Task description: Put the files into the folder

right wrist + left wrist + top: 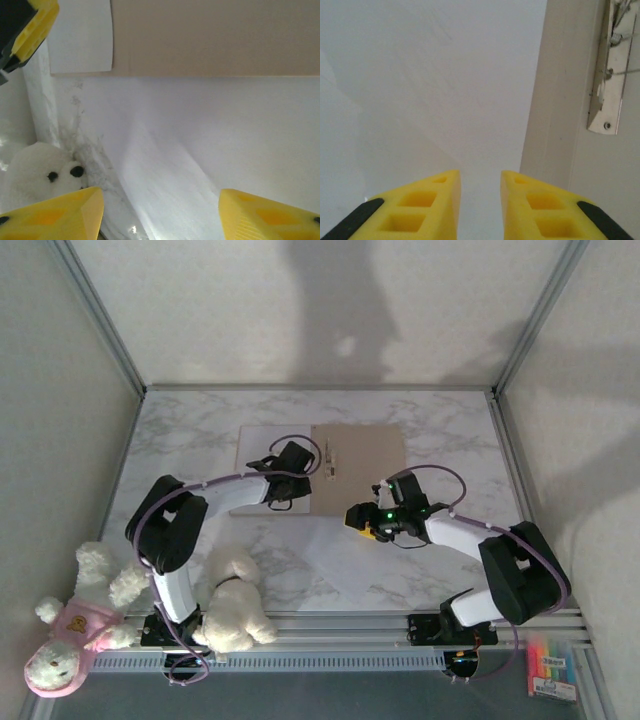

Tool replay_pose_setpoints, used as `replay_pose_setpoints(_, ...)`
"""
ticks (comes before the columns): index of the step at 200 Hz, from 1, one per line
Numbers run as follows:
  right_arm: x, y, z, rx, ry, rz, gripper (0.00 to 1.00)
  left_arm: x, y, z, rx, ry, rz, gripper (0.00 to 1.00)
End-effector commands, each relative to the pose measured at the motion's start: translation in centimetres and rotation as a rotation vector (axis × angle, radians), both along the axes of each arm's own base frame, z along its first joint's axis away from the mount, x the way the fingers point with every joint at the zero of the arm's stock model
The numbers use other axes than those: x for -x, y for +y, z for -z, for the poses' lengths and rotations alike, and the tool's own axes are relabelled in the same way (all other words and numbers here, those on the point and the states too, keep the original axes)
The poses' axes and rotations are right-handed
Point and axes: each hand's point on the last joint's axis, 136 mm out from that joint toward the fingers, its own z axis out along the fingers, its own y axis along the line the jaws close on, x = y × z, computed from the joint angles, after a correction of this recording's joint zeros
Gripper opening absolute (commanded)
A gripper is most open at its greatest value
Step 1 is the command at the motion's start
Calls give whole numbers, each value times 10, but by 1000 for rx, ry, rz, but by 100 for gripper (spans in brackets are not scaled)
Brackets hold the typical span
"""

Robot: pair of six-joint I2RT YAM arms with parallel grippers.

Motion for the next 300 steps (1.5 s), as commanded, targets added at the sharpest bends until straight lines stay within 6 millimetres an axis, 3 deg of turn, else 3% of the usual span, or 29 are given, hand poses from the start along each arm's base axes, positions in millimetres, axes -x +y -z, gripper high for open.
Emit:
replay_pose_setpoints(1, 3, -8, 10, 66, 12, 5, 63, 21, -17, -6, 35, 34, 11, 32)
replay_pose_setpoints(59, 28, -21, 30, 117, 100, 16, 63, 66, -33, -1, 80, 109, 36, 37)
replay_pose_setpoints(112, 49, -33, 29, 127, 132, 38, 64, 99, -29, 25, 78, 187, 38, 37)
replay_pose_setpoints(145, 65, -37, 23, 124, 168, 30, 64, 106, -34, 35, 76, 201, 53, 35)
replay_pose_setpoints(184, 75, -44, -3, 144, 134, -8, 65, 101, -35, 42, 43, 184, 68, 34)
replay_pose_setpoints(221, 59, -58, -26, 236, 6, -8, 71, 99, -32, 46, -5, 164, 123, 33)
replay_pose_setpoints(253, 39, -59, -22, 243, -5, 13, 71, 100, -49, 47, 15, 141, 222, 31)
replay_pose_setpoints(300, -4, -52, -15, 210, -69, 54, 69, 101, -52, 56, -36, 140, 248, 28)
